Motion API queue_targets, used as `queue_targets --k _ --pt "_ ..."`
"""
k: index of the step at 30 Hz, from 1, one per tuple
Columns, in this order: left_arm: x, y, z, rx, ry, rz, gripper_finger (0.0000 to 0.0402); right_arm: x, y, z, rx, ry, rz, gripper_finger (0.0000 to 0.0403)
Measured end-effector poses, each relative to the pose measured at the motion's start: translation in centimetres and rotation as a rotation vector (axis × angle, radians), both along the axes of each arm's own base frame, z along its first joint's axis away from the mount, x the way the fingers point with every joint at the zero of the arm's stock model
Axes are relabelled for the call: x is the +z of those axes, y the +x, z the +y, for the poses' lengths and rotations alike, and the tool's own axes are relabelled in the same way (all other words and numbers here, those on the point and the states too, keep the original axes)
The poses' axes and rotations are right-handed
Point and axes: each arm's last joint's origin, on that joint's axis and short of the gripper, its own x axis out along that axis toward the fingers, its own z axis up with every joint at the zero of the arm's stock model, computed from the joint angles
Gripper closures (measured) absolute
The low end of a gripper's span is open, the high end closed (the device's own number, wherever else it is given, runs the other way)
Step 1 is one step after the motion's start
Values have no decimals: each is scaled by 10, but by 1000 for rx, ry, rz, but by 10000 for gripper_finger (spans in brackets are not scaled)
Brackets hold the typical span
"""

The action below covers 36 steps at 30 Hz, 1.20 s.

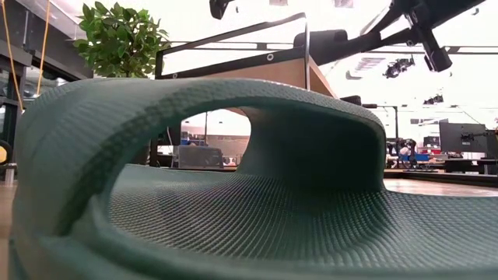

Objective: Pick and place slides into the shelf
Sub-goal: Put the black slipper on the shelf

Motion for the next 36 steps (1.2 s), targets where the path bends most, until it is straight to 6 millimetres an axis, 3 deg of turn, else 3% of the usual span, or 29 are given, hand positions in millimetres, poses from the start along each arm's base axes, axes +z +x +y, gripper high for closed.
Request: queue_targets --k 18,36 --pt "-1 0 -2 -84 -13 2 273 -28 25 18 -144 52 -9 380" --pt "-2 -1 -3 -106 2 22 273 -26 37 -7 -140 105 11 380"
